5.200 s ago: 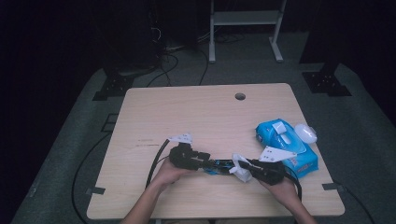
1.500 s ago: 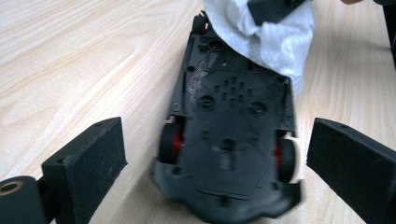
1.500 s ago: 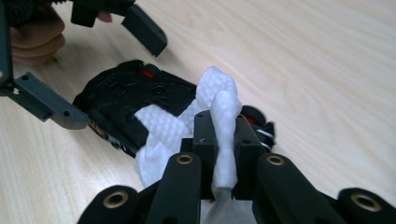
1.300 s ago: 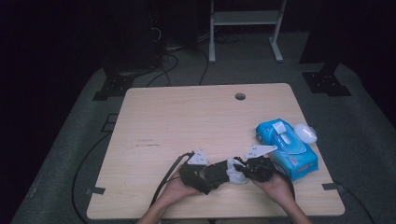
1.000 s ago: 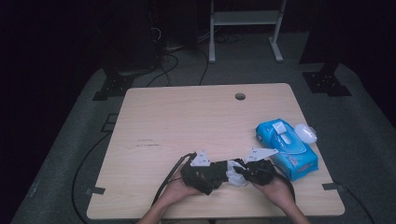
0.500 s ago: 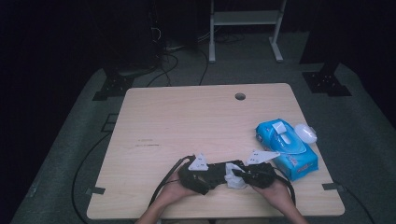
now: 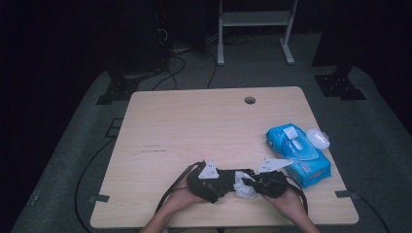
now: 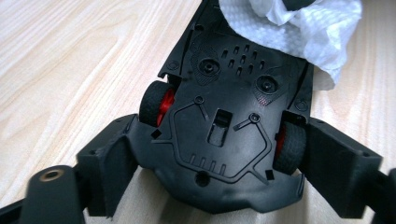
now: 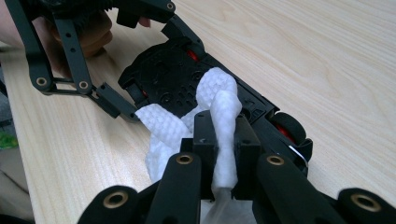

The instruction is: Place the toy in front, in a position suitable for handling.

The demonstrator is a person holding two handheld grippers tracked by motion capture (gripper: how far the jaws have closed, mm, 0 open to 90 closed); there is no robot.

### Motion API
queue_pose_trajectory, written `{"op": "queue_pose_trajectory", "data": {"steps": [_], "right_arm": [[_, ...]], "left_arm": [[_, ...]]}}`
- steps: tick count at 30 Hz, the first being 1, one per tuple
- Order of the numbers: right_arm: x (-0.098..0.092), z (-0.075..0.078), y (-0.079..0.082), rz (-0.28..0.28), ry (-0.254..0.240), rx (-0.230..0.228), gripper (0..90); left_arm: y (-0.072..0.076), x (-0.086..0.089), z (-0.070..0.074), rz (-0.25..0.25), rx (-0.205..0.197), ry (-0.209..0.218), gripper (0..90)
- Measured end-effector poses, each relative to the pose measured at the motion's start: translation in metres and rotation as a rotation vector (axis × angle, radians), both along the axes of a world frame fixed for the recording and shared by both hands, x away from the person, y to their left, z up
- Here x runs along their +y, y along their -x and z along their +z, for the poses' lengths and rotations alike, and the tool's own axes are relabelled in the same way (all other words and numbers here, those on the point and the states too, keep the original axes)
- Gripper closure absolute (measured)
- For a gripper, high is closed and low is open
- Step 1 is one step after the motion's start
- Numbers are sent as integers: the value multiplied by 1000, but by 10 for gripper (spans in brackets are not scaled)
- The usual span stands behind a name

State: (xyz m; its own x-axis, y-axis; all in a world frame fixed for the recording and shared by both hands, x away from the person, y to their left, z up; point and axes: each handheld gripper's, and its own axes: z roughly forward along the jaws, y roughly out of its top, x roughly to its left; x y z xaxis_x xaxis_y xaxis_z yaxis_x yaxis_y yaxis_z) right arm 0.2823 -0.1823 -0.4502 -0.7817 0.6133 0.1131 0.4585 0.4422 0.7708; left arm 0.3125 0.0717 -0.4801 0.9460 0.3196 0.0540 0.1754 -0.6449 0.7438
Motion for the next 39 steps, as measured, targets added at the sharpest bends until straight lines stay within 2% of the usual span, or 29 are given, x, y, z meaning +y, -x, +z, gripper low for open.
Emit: {"op": "queue_pose_trajectory", "data": {"steps": [3,6,10,13,24,27,29,30,32,35,39], "right_arm": [[1,0,0,0,1,0,829],[2,0,1,6,0,-4,829],[3,0,1,18,-11,8,830],[5,0,2,35,-12,9,830],[9,0,4,55,-7,4,830],[7,2,3,43,12,-14,830],[1,3,2,12,26,-23,830],[-3,3,2,-8,30,-34,831],[-11,3,0,-37,41,-37,831],[-11,2,1,-43,49,-49,831],[1,1,4,-7,49,-55,831]], "left_arm": [[0,2,1,-11,-4,-7,192],[0,3,0,-10,-2,2,191],[0,1,0,2,-3,11,148],[0,-1,-1,4,-24,-5,123],[-1,4,0,-31,-9,-7,144],[0,4,0,-32,-10,-8,145],[1,7,1,-52,-13,-2,183],[2,8,1,-41,-15,9,223],[1,7,1,-37,-7,13,223],[0,5,1,-34,-8,14,219],[1,4,1,-38,-19,4,219]]}}
